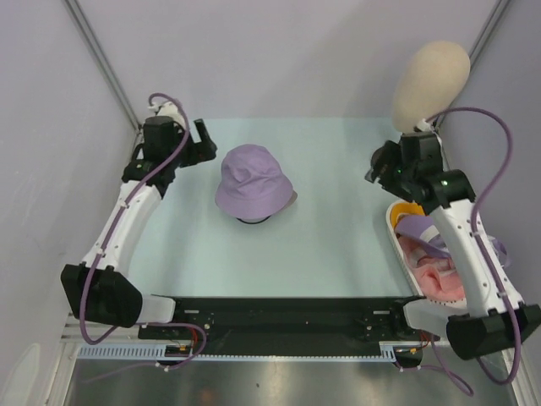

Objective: Stack the hats

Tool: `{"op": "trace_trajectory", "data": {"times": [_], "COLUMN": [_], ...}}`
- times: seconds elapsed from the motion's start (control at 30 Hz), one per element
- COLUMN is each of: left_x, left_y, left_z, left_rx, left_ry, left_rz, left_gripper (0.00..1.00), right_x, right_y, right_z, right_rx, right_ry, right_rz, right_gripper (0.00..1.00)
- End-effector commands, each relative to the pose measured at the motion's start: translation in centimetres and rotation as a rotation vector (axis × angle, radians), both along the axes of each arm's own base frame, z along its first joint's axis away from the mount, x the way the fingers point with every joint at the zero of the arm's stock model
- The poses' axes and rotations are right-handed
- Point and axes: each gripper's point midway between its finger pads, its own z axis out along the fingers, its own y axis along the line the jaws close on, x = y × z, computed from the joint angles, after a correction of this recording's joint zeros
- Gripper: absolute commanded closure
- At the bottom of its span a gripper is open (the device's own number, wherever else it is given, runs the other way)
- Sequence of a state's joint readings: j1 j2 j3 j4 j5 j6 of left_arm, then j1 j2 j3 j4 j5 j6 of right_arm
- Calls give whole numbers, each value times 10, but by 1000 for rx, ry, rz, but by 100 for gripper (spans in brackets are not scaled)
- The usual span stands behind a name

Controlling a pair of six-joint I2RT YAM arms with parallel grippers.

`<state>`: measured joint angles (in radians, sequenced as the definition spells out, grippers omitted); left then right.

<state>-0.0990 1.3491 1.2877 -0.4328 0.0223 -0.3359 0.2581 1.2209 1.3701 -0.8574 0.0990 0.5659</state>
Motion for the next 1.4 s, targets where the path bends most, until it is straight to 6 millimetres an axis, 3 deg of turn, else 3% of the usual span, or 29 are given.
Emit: {"op": "trace_trajectory", "data": {"times": [0.0, 0.03, 0.17, 0.23, 0.33, 0.53, 0.87, 1.07, 1.13, 1.17, 1.23, 1.27, 1.37], "left_x": [-12, -14, -24, -29, -35, -46, -50, -49, -48, -48, -48, -49, -53], "left_y": [-39, -46, -78, -93, -102, -109, -105, -107, -110, -113, -117, -122, -140], "left_z": [56, 61, 69, 65, 59, 59, 63, 64, 64, 67, 71, 74, 79], "left_rx": [102, 100, 92, 85, 71, 63, 76, 83, 95, 98, 123, 144, 180], "left_ry": [-138, -150, -179, -172, -161, -162, -179, -186, -193, -202, -229, -244, -274], "left_rz": [-102, -117, -191, -226, -248, -263, -253, -271, -297, -310, -344, -371, -442], "left_gripper": [4, 4, 4, 4, 4, 4, 3, 3, 4, 4, 4, 4, 4], "right_x": [-73, -80, -112, -120, -120, -110, -96, -95, -92, -92, -93, -93, -91], "right_y": [-73, -87, -111, -111, -116, -121, -131, -142, -144, -146, -148, -148, -143], "right_z": [-10, -10, -23, -39, -55, -58, -91, -113, -118, -119, -124, -125, -120], "right_rx": [-128, -136, -98, -60, 16, 168, 273, 243, 223, 211, 180, 173, 177], "right_ry": [160, 169, 231, 264, 274, 202, 204, 210, 214, 216, 227, 227, 218], "right_rz": [-311, -372, -501, -516, -584, -724, -874, -930, -923, -920, -903, -895, -841], "right_gripper": [20, 20, 20, 19, 19, 20, 21, 25, 35, 46, 59, 74, 100]}}
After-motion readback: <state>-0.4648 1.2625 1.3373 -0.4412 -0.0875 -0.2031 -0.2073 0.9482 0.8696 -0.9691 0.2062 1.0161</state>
